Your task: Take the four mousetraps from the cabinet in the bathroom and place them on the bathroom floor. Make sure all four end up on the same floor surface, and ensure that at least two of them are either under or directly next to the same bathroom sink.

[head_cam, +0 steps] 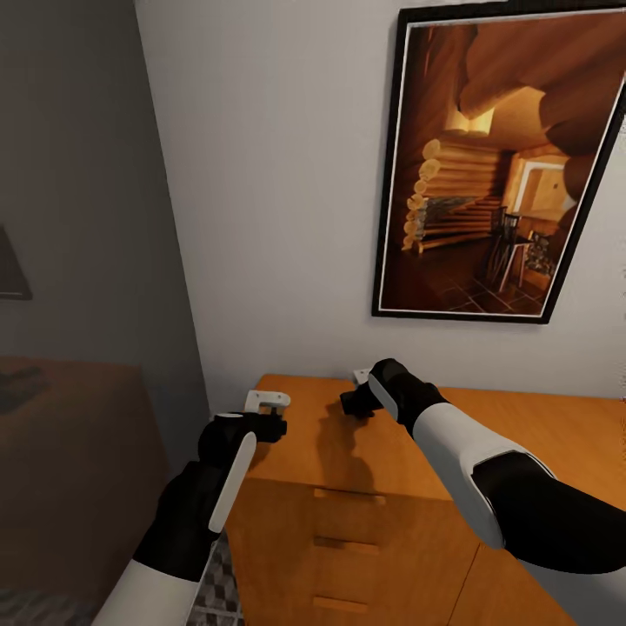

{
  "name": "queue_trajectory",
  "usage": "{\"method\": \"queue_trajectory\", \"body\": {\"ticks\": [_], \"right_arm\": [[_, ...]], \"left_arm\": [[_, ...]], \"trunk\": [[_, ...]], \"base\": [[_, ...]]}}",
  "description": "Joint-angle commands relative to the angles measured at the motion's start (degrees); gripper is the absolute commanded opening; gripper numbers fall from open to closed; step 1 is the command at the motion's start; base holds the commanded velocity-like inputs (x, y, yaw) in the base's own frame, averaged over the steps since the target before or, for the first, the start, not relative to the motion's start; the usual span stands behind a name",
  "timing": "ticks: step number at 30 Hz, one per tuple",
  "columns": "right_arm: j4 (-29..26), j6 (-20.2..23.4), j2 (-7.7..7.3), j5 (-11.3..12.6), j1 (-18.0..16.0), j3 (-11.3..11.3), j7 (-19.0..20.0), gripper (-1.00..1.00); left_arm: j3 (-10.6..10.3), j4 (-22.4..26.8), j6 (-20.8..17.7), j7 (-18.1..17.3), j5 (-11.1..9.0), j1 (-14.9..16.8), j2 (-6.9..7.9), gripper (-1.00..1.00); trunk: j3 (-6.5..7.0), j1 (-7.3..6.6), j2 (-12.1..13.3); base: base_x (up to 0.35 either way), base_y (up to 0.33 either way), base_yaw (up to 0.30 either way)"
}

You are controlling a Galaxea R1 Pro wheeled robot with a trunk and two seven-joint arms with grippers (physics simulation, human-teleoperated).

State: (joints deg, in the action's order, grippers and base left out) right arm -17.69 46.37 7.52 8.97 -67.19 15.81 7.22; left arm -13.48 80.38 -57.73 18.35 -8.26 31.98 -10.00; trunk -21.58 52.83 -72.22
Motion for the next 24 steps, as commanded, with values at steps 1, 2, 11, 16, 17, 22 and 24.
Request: {"method": "queue_trajectory", "body": {"ticks": [1,2,11,16,17,22,24], "right_arm": [[-0.1,0.2,-0.05,0.6,0.0,0.4,0.0,-1.00],[-0.1,0.2,-0.05,0.6,0.0,0.4,0.0,-1.00],[-0.1,0.2,-0.05,0.6,0.0,0.4,0.0,-1.00],[-0.1,0.2,-0.05,0.6,0.0,0.4,0.0,-1.00],[0.0,0.2,-0.05,0.6,0.0,0.4,0.0,-1.00],[-0.1,0.2,-0.05,0.6,0.0,0.4,0.0,-1.00],[-0.1,0.2,-0.05,0.6,0.0,0.4,0.0,-1.00]], "left_arm": [[-0.1,0.0,-0.2,0.6,-0.5,0.0,0.00,-1.00],[-0.1,0.0,-0.2,0.6,-0.5,0.0,0.00,-1.00],[-0.1,-0.1,-0.2,0.6,-0.5,0.0,0.00,-1.00],[-0.1,-0.1,-0.2,0.6,-0.5,0.0,0.00,-1.00],[-0.1,-0.1,-0.2,0.6,-0.5,0.0,0.00,-1.00],[-0.1,-0.1,-0.2,0.6,-0.5,0.0,0.00,-1.00],[-0.1,-0.1,-0.2,0.6,-0.5,0.0,0.00,-1.00]], "trunk": [[0.11,-0.25,0.4],[0.29,-0.47,0.8],[1.91,-2.45,4.4],[2.81,-3.54,6.4],[2.99,-3.76,6.8],[3.88,-4.86,8.8],[4.24,-5.30,9.6]], "base": [[-0.278,0.000,0.000],[-0.290,0.000,0.000],[-0.329,0.000,0.000],[-0.338,0.000,0.000],[-0.339,0.000,0.000],[-0.339,0.000,0.000],[-0.339,0.000,0.000]]}}
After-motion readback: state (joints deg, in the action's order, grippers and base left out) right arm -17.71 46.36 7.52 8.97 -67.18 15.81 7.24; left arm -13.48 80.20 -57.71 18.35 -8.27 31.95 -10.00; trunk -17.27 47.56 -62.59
